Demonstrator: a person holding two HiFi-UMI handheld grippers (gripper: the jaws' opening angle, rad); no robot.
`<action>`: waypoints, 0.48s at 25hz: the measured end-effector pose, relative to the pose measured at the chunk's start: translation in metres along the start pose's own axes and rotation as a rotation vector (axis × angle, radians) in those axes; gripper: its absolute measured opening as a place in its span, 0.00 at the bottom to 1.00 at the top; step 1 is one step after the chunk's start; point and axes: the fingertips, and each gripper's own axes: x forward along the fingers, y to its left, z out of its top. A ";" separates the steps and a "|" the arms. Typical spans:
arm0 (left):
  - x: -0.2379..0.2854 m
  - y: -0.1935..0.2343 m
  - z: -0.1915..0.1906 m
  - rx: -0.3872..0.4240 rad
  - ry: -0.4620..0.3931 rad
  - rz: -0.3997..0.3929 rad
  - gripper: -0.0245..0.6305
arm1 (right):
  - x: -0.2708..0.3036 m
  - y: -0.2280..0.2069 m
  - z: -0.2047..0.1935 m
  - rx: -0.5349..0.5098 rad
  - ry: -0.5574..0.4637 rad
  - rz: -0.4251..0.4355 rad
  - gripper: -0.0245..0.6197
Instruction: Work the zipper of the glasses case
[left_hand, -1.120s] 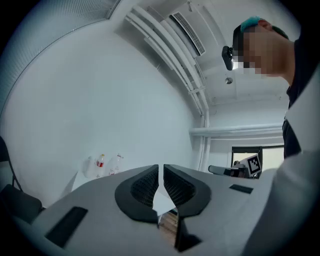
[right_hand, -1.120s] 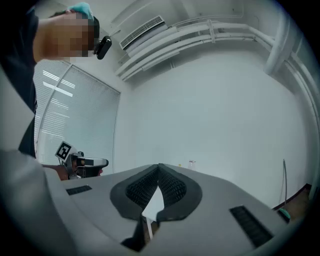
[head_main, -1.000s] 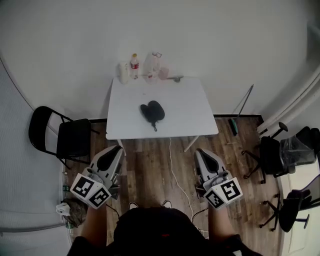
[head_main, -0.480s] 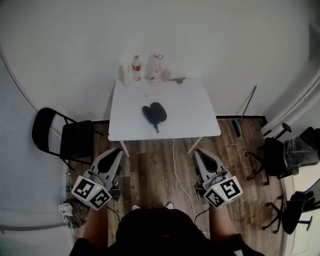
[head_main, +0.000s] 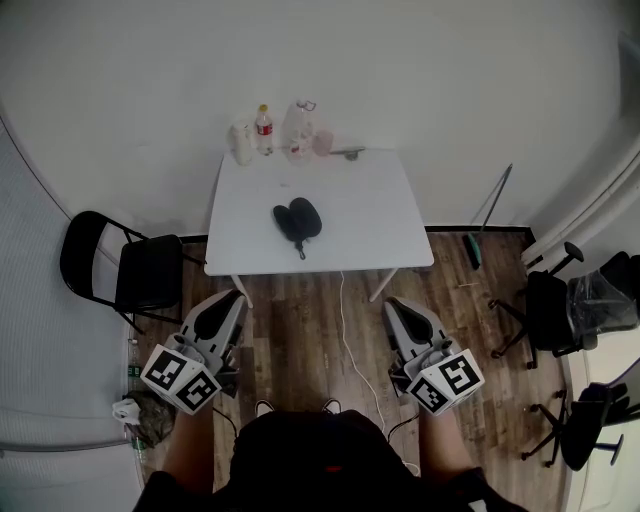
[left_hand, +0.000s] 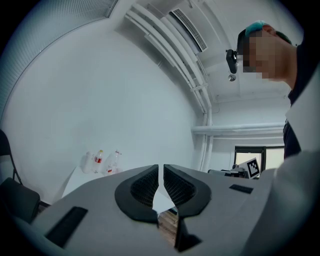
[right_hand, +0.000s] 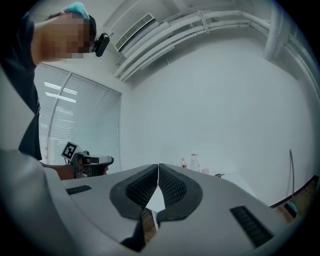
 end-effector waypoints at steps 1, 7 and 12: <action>0.005 -0.007 -0.003 0.002 0.003 0.001 0.11 | -0.006 -0.008 -0.001 0.010 0.001 0.002 0.07; 0.025 -0.038 -0.031 -0.013 0.025 0.029 0.11 | -0.030 -0.052 -0.022 0.084 0.000 0.030 0.07; 0.027 -0.046 -0.038 -0.012 0.051 0.081 0.11 | -0.031 -0.066 -0.036 0.144 0.007 0.074 0.07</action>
